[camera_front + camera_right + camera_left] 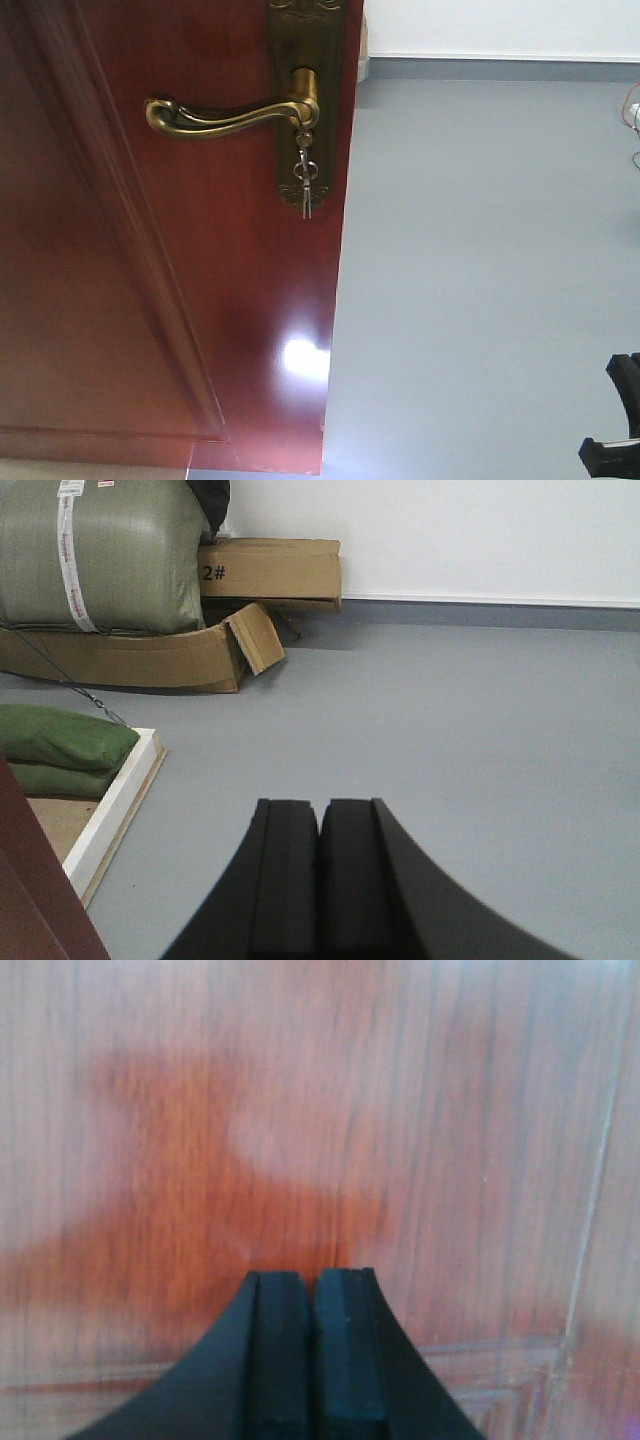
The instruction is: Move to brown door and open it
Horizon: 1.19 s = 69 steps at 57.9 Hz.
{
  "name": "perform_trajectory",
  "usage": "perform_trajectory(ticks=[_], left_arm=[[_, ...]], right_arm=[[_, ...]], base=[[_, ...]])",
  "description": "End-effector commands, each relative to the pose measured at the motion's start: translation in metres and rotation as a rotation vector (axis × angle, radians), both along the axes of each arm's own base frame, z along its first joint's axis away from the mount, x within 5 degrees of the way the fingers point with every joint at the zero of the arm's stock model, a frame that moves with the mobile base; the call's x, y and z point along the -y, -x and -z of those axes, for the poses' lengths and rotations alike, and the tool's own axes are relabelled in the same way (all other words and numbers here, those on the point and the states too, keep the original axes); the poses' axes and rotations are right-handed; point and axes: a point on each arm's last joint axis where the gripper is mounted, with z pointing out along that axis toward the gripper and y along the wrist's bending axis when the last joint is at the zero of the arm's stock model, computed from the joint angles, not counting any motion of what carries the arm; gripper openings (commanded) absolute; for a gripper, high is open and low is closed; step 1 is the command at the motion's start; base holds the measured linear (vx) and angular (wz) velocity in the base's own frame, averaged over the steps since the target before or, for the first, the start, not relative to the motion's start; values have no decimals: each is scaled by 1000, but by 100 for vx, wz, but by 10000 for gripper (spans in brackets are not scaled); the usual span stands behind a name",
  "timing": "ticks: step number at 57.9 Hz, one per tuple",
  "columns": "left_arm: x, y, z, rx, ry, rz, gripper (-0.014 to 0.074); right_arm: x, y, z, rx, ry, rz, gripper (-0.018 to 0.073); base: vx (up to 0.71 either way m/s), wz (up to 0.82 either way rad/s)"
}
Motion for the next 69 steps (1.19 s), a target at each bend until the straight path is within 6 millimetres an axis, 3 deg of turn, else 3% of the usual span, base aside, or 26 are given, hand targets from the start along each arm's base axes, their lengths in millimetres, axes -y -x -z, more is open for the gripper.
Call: perform_trajectory(ticks=[1, 18, 34, 69], left_arm=[[0, 3, -9, 25, 21, 4, -3], [-5, 2, -9, 26, -15, -61, -3], [-19, 0, -10, 60, -134, -239, -3], [-18, 0, -10, 76, -159, -238, -3]], right_arm=[[1, -2, -6, 83, 10, 5, 0], [1, -2, -6, 82, 10, 5, 0], [1, -2, -6, 82, 10, 5, 0], [1, -2, -6, 82, 10, 5, 0]], base=[[0, 0], [0, 0], [0, 0], [0, 0]])
